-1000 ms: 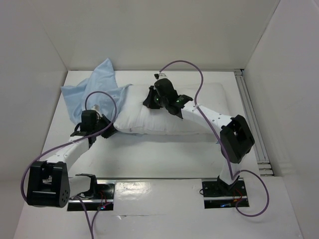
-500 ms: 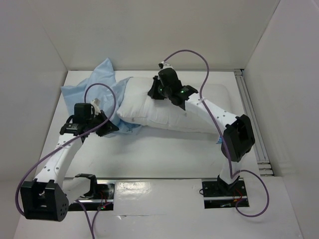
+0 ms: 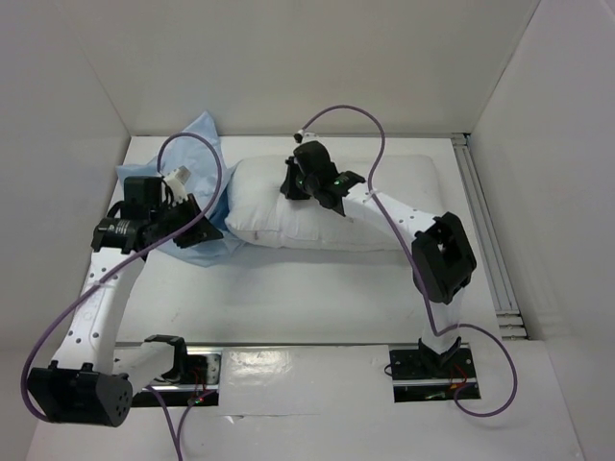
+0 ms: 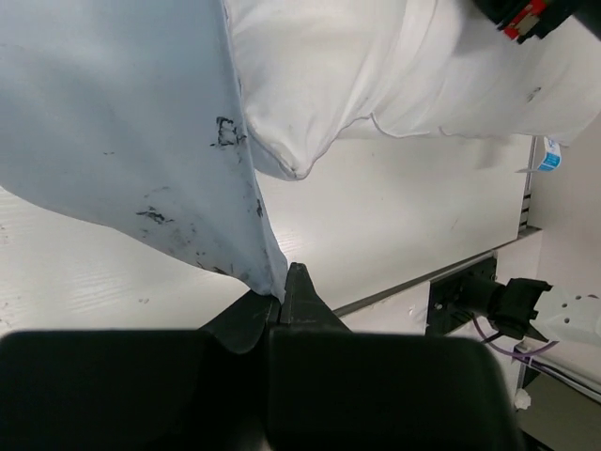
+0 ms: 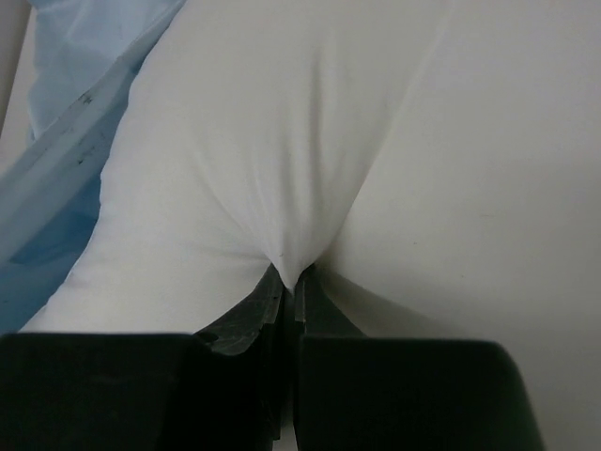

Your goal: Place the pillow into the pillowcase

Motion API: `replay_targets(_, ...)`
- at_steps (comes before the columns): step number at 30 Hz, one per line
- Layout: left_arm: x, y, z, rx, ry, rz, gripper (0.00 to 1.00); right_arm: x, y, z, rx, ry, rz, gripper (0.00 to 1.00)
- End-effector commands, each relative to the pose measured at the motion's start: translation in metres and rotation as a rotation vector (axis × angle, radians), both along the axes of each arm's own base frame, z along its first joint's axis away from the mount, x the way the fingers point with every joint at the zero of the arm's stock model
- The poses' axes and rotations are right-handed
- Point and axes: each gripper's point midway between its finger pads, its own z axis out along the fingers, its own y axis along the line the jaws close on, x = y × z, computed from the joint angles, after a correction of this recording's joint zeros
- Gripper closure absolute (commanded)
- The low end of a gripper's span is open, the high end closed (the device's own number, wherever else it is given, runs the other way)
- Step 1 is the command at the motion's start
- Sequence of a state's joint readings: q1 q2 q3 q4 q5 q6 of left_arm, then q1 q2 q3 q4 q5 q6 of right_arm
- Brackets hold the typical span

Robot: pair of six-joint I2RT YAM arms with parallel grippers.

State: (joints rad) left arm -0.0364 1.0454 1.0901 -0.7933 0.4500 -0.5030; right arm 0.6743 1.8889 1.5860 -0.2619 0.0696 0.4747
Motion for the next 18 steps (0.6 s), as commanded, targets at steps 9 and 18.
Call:
replay_targets(9,0.005,-0.011,0.075,-0.031,-0.147,-0.079,1.0,-0.041,-0.012,0.009,-0.114,-0.052,0.029,1.0)
replay_targets(18,-0.007,-0.005,0.078,0.0,-0.128,-0.069,1.0,-0.113,-0.029,0.007,-0.175,-0.021,0.03,1.0)
